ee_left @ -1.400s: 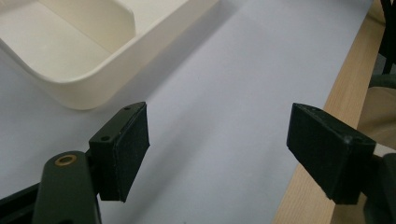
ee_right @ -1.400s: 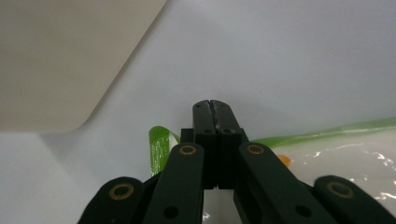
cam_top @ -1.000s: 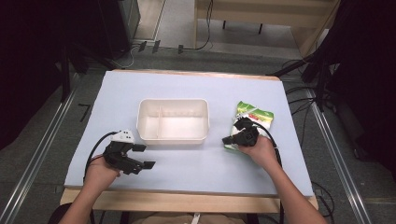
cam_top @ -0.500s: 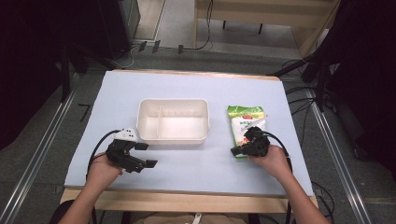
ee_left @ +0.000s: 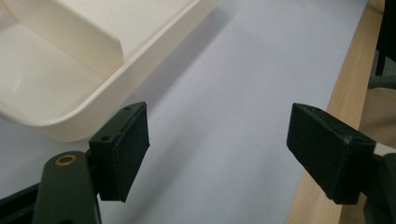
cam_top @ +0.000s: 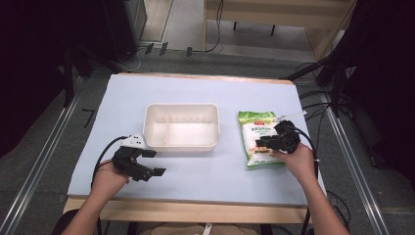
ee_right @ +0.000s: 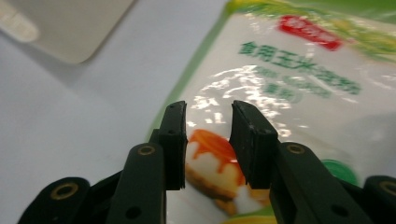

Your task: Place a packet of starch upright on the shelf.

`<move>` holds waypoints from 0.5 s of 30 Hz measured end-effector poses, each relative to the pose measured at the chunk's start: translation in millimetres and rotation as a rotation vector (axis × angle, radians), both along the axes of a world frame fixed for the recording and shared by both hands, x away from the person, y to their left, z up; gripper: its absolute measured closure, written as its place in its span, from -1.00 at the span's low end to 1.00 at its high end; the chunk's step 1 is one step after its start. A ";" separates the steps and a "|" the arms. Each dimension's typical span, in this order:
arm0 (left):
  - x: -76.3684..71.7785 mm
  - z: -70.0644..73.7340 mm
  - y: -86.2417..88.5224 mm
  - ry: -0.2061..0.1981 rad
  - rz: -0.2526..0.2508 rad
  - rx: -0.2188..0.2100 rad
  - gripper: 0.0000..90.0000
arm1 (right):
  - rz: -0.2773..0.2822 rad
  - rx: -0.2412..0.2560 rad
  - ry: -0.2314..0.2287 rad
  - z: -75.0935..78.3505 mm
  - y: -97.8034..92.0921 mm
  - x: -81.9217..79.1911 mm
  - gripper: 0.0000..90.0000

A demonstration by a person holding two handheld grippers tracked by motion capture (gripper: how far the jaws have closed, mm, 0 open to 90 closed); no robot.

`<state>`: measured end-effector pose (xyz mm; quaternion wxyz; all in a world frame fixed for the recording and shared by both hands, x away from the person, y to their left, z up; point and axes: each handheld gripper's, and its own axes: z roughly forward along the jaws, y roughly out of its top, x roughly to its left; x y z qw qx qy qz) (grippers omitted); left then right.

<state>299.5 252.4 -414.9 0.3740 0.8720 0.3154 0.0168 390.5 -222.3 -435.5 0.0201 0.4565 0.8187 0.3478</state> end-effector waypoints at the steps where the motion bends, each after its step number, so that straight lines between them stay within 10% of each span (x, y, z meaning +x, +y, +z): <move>1: 0.0 0.0 0.0 0.000 0.000 0.000 -0.52 | -0.024 -0.002 -0.006 -0.3 -4.1 2.4 0.41; 15: -0.2 -1.8 -2.5 0.001 -0.006 0.014 -0.52 | -0.223 -0.034 -0.026 -3.1 -37.3 47.4 0.02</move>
